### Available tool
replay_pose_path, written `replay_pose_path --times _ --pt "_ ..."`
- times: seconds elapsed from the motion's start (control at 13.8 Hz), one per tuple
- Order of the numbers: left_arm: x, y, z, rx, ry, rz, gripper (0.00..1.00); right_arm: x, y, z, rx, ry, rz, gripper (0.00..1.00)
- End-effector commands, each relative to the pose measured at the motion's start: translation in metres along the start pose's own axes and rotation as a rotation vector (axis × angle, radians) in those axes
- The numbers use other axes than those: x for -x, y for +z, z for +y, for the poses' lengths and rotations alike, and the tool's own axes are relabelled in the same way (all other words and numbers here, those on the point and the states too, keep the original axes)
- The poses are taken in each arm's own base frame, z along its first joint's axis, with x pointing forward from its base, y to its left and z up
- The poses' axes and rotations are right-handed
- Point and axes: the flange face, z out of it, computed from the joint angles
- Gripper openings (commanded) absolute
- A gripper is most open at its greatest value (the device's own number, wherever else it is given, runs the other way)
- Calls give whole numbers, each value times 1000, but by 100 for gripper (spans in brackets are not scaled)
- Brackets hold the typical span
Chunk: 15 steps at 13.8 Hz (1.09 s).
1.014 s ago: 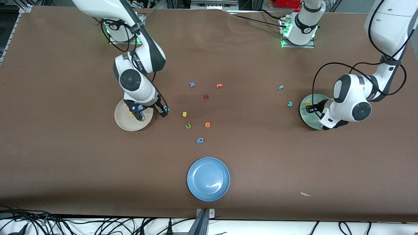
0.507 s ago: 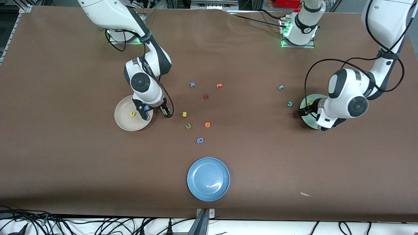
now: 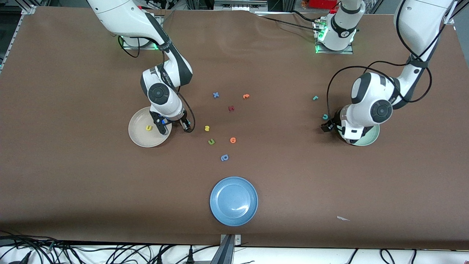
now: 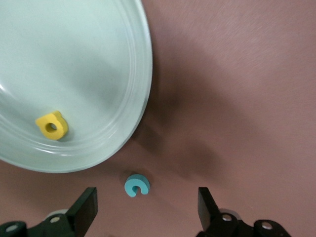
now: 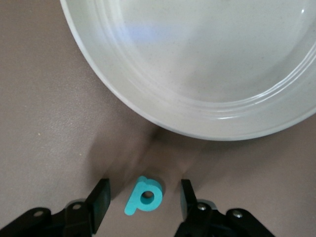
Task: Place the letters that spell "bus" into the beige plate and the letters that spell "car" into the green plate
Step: 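Grasp the teal p with the right gripper while the left reaches teal c, then drop the teal p on the cream plate while the left gripper lifts teal c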
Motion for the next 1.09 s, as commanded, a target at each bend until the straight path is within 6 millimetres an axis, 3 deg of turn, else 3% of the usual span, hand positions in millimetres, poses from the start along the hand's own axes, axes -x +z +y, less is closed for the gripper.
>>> replay_pose_path --times 0.0,0.29,0.65,0.8,1.01 --pt "14 10 -17 24 -31 17 90 2 4 2 -3 17 -6 54" --pt "22 18 -15 31 -91 26 89 16 4 1 -3 -21 -2 26" --pt "28 32 -22 65 -102 48 84 19 -10 -5 -23 -33 -2 22" --pt "28 33 -22 65 -102 47 79 9 -34 -8 -18 -57 2 22" --pt "28 34 -22 64 -99 47 61 -45 -74 -6 48 -168 17 22"
